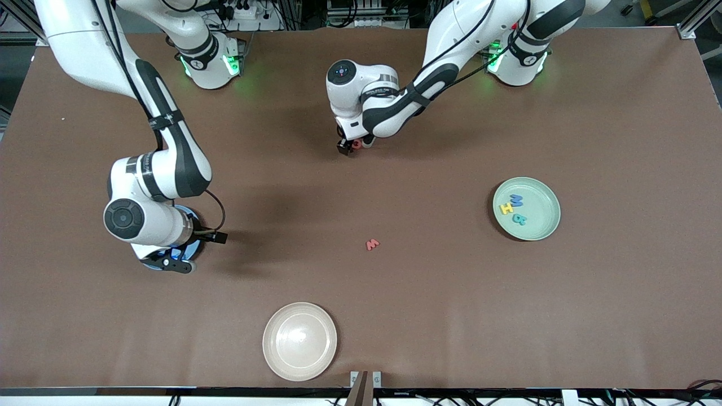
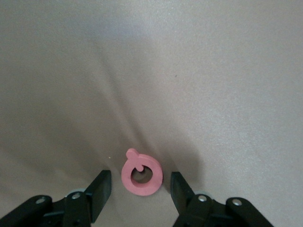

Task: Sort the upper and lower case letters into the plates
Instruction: 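Drop the g in the blue plate while the left gripper nears the o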

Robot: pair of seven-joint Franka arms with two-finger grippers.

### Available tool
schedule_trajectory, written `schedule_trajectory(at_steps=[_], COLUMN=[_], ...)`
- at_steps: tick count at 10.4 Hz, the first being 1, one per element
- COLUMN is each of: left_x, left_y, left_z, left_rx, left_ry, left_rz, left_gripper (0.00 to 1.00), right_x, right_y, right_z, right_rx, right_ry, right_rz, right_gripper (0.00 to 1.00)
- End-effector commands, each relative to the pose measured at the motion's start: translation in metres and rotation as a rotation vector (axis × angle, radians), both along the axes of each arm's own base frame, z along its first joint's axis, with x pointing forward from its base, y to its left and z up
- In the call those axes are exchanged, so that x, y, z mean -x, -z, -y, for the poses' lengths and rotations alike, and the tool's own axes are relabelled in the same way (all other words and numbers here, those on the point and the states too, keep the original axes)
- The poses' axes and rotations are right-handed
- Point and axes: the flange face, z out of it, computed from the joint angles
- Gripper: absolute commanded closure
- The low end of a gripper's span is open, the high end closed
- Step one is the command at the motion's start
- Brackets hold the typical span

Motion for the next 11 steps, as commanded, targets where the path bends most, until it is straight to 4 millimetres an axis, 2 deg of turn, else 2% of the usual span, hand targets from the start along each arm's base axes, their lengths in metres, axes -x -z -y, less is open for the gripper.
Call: schedule_trajectory(at_steps=[1, 7, 9, 11], left_x=[0.008, -0.001, -0.002, -0.002], left_y=[0.011, 0.006, 0.007, 0.006], left_z=[-0.008, -0.012, -0.013, -0.013], left_rx=[-0.025, -0.026, -0.027, -0.026], left_ry=[0.031, 0.055, 0.055, 0.059], left_rz=[0.012, 0.019, 0.019, 0.018], left_gripper=[0.40, 0.40, 0.41, 0.41], right_x=[0.001, -0.001, 0.000, -0.002], right_y=[-0.011, -0.016, -0.019, -0.024], right_z=[-0.011, -0.017, -0.032, -0.039], right_rx=[-0.007, -0.006, -0.005, -0.003], right_ry=[0.023, 0.039, 0.068, 0.090], right_rz=[0.008, 0.018, 0.030, 0.041], right_gripper=[0.00, 0.00, 0.00, 0.00])
